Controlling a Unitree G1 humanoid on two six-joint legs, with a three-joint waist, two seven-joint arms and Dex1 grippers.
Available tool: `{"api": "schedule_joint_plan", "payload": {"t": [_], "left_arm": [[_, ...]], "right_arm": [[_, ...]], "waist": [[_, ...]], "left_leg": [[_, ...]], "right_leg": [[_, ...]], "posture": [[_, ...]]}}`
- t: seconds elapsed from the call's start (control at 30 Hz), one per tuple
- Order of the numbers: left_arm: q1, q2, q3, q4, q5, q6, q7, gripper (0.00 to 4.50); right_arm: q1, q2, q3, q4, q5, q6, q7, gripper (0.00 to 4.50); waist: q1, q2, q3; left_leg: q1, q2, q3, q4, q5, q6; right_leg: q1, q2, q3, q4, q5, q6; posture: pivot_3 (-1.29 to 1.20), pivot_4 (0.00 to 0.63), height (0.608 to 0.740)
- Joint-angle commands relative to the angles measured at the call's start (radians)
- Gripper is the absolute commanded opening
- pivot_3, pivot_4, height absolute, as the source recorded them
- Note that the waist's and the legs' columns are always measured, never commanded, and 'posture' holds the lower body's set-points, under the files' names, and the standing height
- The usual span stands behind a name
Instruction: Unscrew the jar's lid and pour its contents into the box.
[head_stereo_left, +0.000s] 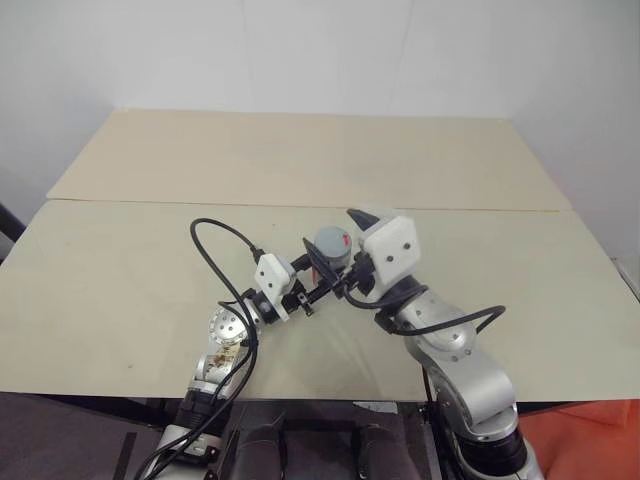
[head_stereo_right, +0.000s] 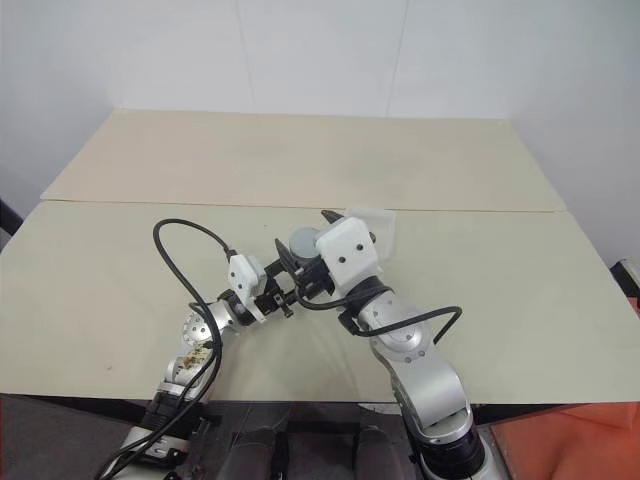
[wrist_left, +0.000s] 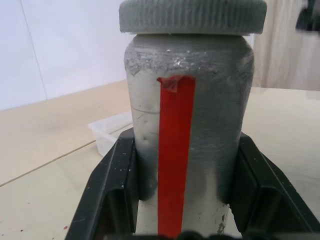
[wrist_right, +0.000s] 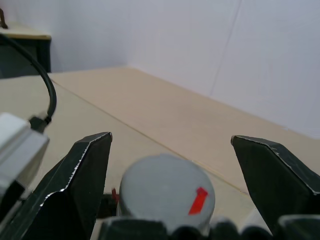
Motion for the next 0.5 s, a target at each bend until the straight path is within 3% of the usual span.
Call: {"api": "schedule_joint_plan", "payload": {"t": [0.03,0.5], "left_arm": [[-0.015,-0.005,0.007,-0.025,-0.001,-0.031,0.010,1.96],[-0.012,-0.007,0.012,-0.019,-0.008,-0.032,0.015,1.96]], "right_arm": [[-0.002,0.008,-0.004,-0.002,-0.015,-0.046,-0.002,4.46],[0.013,0.022,-0.025,0.021,-0.025,-0.070,0.006,4.46]], "waist": [[-0.002,0.000,0.000],[-0.006,0.000,0.000]], "left_leg": [[0.000,0.000,0.000,0.000,0.000,0.000],[0.000,0.000,0.000,0.000,0.000,0.000]], "right_leg": [[0.000,0.000,0.000,0.000,0.000,0.000],[0.000,0.000,0.000,0.000,0.000,0.000]], "posture": [[0.00,0.150,0.740],[0.00,0.150,0.740]]}}
